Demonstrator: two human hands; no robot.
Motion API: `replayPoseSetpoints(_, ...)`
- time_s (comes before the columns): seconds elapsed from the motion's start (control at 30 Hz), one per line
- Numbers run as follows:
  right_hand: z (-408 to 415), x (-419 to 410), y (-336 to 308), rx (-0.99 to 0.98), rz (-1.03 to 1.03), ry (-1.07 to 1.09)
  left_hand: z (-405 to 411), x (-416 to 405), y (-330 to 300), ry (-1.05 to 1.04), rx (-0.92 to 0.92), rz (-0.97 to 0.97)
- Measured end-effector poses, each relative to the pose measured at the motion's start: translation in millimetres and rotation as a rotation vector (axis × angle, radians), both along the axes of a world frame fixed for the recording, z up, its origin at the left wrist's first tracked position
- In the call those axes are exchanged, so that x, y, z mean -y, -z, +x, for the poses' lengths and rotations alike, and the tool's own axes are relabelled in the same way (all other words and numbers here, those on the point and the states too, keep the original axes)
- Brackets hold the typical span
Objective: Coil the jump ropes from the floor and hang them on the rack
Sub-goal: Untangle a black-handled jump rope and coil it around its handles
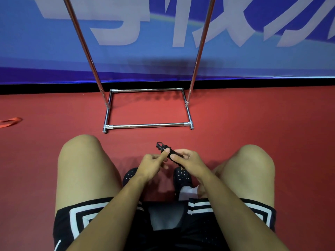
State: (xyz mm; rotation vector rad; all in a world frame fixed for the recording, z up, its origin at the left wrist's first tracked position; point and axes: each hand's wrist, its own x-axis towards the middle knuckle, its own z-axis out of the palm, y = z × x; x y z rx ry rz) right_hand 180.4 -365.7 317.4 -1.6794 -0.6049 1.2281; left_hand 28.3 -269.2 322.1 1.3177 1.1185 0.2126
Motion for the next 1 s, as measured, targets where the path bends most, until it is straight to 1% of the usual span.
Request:
replayPoseSetpoints(0.1,-2,1,3,0.053,-0.028,-0.034,-2,1,3,0.044,-0.047,0.049)
replayPoseSetpoints(0.2,1,1,-1,0.01,-0.059,-0.011,-2,2,1,0.064,0.029,0.02)
replayPoseSetpoints(0.27,2,2,-5,-0.129,-0.075,-0.046,-2,1,-3,0.062,0.118,0.002)
replayPoseSetpoints(0.33,2,3,-10,-0.328,-0.066,-0.115,-2,0,-4,0.058,0.21,-0.022)
replayPoseSetpoints(0.37,1,3,-12,-0.387,-0.057,-0.142,-1,0,-4,0.051,0.234,-0.038)
replayPoseSetpoints(0.4,1,3,-13,-0.399,-0.053,-0.158,-1,0,-4,0.04,0.238,-0.047)
replayPoseSetpoints(0.63,-4,2,-2,-0.124,0.011,-0.13,-1,-1,-5,-0.019,0.107,-0.13)
replayPoseSetpoints(0.8,-3,3,1,-0.097,0.014,-0.105,-4,-3,0,-0.046,-0.004,-0.073)
replayPoseSetpoints(0.93,-4,0,4,-0.137,-0.009,-0.055,-4,-6,2,-0.049,-0.025,-0.04)
replayPoseSetpoints(1.0,-4,-2,7,-0.097,-0.016,-0.06,-3,-4,2,-0.045,-0.013,-0.035)
